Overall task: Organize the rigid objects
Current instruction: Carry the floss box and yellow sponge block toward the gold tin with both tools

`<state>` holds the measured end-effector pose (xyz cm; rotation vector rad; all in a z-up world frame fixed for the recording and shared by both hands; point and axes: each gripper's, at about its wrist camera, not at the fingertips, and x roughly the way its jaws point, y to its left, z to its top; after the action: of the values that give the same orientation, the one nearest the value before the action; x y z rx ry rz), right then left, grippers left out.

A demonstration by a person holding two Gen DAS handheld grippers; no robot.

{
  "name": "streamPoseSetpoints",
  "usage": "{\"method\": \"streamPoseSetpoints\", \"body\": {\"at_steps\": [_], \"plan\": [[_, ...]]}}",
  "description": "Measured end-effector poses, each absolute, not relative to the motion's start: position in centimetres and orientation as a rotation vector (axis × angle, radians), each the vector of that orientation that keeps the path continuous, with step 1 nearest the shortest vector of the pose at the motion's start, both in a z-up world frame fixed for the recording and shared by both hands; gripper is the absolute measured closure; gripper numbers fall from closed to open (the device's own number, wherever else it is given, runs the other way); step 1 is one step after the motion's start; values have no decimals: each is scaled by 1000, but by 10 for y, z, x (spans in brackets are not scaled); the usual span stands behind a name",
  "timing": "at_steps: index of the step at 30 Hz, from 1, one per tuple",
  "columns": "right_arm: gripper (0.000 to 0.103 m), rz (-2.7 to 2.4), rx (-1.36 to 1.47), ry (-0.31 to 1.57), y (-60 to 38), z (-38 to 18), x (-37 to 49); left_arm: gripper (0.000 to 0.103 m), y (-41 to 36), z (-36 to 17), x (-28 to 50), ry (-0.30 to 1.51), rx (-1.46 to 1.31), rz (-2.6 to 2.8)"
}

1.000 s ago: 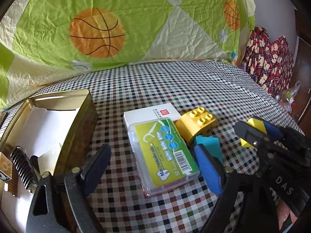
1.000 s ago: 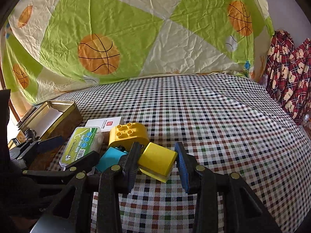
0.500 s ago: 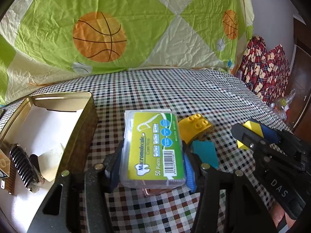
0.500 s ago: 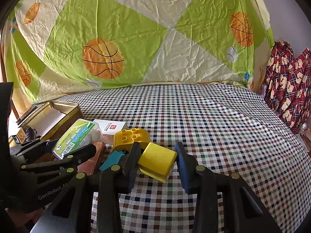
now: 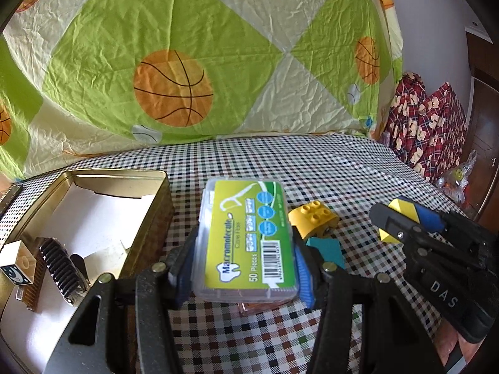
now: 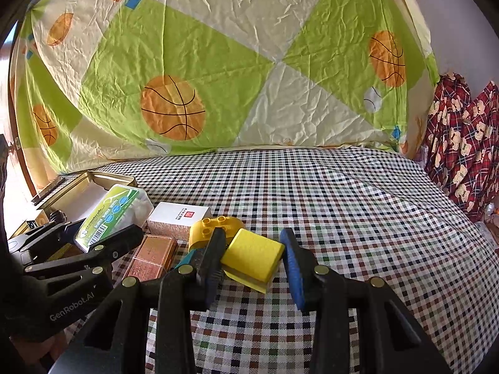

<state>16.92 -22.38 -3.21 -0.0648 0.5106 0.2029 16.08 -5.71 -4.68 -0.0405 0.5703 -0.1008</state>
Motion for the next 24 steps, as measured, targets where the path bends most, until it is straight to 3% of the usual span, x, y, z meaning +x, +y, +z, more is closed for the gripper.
{"method": "streamPoseSetpoints", "body": {"at_steps": [24], "plan": [[64,193,-74,375,-223,-21,146,50,-50,-32,122,377,-29,-45]]}}
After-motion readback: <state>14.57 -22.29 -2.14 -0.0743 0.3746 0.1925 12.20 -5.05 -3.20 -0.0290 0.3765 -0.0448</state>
